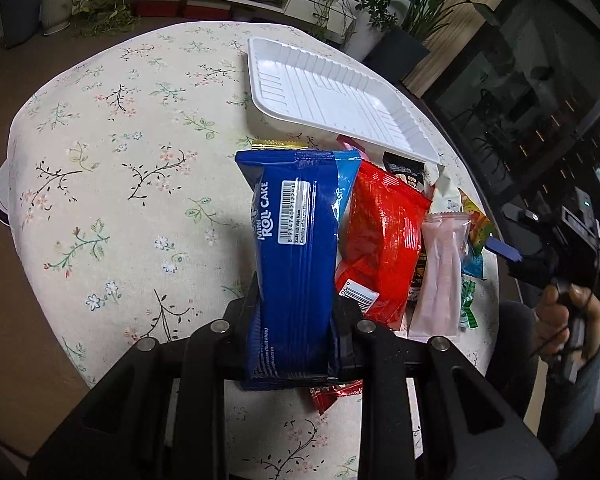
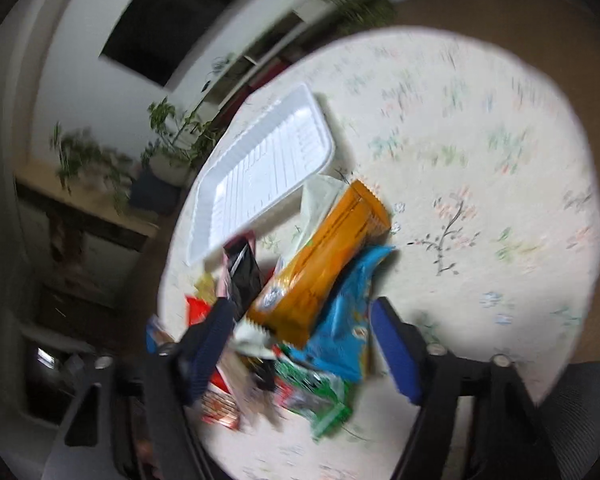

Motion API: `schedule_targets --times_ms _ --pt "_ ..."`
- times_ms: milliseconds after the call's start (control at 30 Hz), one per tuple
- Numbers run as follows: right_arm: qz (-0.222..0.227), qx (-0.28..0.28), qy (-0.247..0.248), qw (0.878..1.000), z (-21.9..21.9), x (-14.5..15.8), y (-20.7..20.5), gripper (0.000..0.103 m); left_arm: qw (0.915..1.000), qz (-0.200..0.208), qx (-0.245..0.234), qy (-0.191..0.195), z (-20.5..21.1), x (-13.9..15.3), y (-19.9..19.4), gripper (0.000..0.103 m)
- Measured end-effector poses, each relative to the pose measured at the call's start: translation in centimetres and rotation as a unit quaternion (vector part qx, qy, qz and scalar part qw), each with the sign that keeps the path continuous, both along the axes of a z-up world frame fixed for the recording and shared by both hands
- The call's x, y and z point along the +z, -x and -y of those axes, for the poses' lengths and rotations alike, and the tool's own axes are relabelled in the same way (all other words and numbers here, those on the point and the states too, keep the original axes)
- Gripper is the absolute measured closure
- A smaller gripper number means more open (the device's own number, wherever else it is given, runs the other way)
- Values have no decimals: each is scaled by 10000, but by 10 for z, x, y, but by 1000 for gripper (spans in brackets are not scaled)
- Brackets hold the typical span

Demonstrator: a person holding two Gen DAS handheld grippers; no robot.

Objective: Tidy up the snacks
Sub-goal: 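Grasp the orange bar with the right gripper while the left gripper holds the blue bar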

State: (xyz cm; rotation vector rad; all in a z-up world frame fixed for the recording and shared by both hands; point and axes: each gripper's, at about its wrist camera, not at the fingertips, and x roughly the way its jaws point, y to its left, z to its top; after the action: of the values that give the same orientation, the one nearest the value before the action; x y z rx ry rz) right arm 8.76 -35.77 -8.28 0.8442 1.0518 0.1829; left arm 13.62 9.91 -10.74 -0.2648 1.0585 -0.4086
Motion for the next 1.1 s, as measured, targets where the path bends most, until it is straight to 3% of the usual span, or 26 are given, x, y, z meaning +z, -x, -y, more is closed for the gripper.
schedule_targets --times_ms 233,367,600,800,933,1100 --pt "-269 110 -323 9991 4 -13 -23 42 10000 -11 -6 1 0 -4 0 80" --pt "-303 135 -242 9992 5 -14 -33 50 10000 -23 -30 3 0 -4 -1 80" --pt "-606 346 -191 9974 4 -23 -42 52 10000 -53 -60 -15 3 -6 -2 80" --pt "-576 417 -147 9974 4 -24 -42 54 9999 -57 -75 -37 6 -7 -2 80" --pt "-582 412 -257 9971 8 -30 -40 73 9999 -55 -83 -52 8 -8 -3 80" --pt "-447 381 -248 9980 12 -27 -35 81 10000 -52 -69 -41 8 -8 -3 80"
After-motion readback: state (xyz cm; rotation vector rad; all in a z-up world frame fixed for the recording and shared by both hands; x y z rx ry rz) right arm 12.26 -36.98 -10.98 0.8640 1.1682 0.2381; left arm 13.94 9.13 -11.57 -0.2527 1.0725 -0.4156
